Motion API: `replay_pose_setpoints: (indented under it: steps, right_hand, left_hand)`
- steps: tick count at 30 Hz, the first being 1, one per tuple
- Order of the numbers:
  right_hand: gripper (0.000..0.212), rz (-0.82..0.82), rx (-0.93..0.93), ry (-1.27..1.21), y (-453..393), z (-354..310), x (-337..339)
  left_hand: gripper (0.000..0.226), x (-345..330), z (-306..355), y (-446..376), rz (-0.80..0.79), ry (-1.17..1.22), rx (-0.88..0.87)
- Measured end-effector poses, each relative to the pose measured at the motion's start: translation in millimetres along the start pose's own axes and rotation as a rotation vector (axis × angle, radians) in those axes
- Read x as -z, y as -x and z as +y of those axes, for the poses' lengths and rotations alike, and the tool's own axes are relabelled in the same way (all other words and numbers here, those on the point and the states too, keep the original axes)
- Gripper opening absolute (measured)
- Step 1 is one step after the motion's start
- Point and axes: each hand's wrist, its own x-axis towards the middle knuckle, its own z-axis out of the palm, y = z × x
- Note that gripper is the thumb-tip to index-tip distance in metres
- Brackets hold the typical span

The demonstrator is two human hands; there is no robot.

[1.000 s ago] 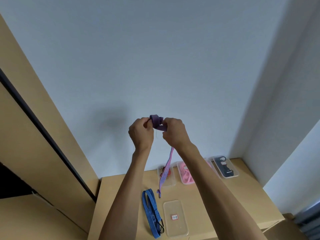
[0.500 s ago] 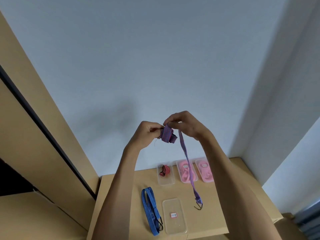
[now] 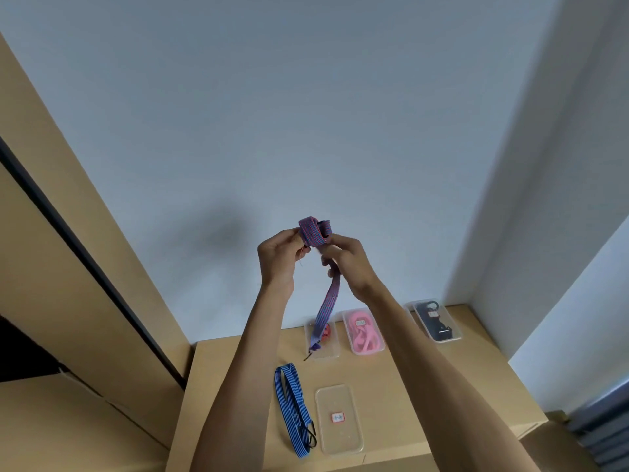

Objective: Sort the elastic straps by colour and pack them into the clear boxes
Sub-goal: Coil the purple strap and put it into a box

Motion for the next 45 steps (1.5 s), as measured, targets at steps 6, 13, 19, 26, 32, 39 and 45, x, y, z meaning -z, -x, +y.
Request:
replay_pose_setpoints:
  steps: [6,13,19,26,32,39,45]
  right_hand:
    - [0.018,0.117,0.027,0.279,-4.1,5.6,-11.5]
    - [0.032,0.088,0.005,0.747,1.9,-0.2,-24.1]
    - [0.021,0.057,0.033,0.84,-5.2,-9.2,-24.6]
    - [0.037,0.151,-0.287,0.143,-16.1,-24.8,-16.7]
    - [0.014,-0.034,-0.247,0.533,-12.2,-20.6,-6.4]
    - [0.034,-0.056,-0.236,0.734,-14.7,-17.1,5.1]
    - [0.033,0.043,-0.351,0.418,-12.5,-8.9,6.3]
  left_hand:
    - [0.018,5.5,-14.7,-0.7,0.191,-0.339,-0.191]
    - [0.012,20.3,-19.3,-0.9,0.327,-0.592,-0.315]
    - [0.019,28.8,-19.9,3.5,0.249,-0.891,-0.474]
    - [0.016,24.0,-23.2,8.7,0.1,-0.943,-0.595]
    - [0.014,24.2,-28.2,4.0,0.011,-0.996,-0.527]
    - [0.018,27.5,-35.0,1.9,0.007,-1.056,-0.529]
    - [0.014,26.3,-33.1,8.6,0.224,-1.015,-0.736]
